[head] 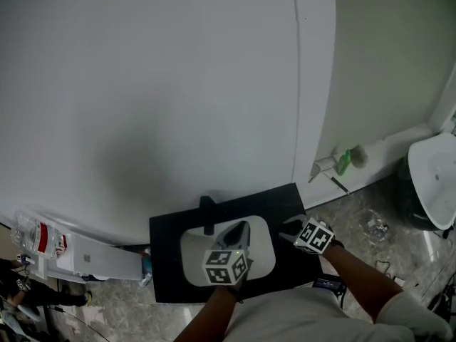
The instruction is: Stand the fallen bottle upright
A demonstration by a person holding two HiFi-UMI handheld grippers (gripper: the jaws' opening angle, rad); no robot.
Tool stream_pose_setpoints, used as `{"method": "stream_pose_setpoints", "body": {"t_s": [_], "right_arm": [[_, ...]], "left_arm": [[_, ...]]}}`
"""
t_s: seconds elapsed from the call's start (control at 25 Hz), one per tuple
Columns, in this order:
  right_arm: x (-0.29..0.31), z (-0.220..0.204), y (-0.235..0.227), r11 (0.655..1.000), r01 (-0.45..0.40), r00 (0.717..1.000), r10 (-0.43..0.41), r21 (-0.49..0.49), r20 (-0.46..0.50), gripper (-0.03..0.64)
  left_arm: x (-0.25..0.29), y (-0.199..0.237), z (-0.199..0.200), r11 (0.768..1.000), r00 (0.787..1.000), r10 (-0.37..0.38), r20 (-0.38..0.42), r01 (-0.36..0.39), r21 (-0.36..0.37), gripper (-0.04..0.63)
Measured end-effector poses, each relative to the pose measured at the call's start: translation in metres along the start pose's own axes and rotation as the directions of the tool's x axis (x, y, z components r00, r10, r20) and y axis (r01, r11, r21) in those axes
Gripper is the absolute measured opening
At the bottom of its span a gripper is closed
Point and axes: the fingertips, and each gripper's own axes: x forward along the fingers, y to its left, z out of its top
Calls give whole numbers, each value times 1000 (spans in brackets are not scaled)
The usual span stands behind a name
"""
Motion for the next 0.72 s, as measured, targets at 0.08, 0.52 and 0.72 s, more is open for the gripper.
{"method": "stream_pose_setpoints", "body": {"t_s": [0.08, 0.52, 0.72], "right_arm": [[-13, 16, -1, 1000, 12, 1000, -12, 13, 20, 91], [-86, 153, 8, 994, 103, 934, -88, -24, 347, 3], [-125, 196, 12, 982, 183, 851, -182, 46, 492, 2]], "left_arm": [[-2, -4, 4, 1000, 1000, 0, 11, 0, 3, 9], [-17, -13, 68, 996, 991, 18, 135, -29, 83, 9], [-26, -15, 86, 995, 982, 28, 186, -46, 92, 9]]}}
